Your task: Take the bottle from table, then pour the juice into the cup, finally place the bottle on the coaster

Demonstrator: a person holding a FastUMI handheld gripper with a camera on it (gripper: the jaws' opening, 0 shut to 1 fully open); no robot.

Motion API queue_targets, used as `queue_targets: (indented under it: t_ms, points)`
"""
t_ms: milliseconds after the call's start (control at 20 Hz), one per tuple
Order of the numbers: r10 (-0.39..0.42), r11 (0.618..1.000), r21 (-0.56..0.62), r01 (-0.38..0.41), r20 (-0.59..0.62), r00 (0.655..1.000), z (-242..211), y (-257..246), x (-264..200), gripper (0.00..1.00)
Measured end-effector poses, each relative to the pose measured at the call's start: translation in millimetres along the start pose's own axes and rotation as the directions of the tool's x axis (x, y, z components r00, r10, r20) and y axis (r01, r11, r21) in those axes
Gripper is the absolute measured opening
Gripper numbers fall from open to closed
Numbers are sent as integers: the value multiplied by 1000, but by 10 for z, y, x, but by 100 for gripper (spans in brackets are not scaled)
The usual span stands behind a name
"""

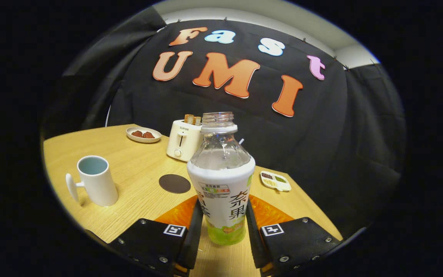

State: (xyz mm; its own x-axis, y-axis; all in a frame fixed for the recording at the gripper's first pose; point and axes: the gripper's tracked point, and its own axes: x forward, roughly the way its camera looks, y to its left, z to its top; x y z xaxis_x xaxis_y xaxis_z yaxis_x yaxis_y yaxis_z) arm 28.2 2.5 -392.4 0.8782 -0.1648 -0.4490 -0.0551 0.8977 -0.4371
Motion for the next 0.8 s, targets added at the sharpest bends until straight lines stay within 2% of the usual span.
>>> queue_targets:
  t_ms: [150, 300, 400, 550, 800]
  points:
    - [-4, 988, -152, 10, 36, 999, 126, 138, -3, 57]
    - [-29, 952, -301, 54, 87, 996, 264, 226, 8, 57]
    - [-34, 913, -400, 82, 126, 991, 361, 324, 9, 57]
    - [-30, 832, -541, 123, 178, 984, 453, 480, 24, 57]
    - [-13, 731, -666, 147, 202, 979, 516, 656, 54, 57]
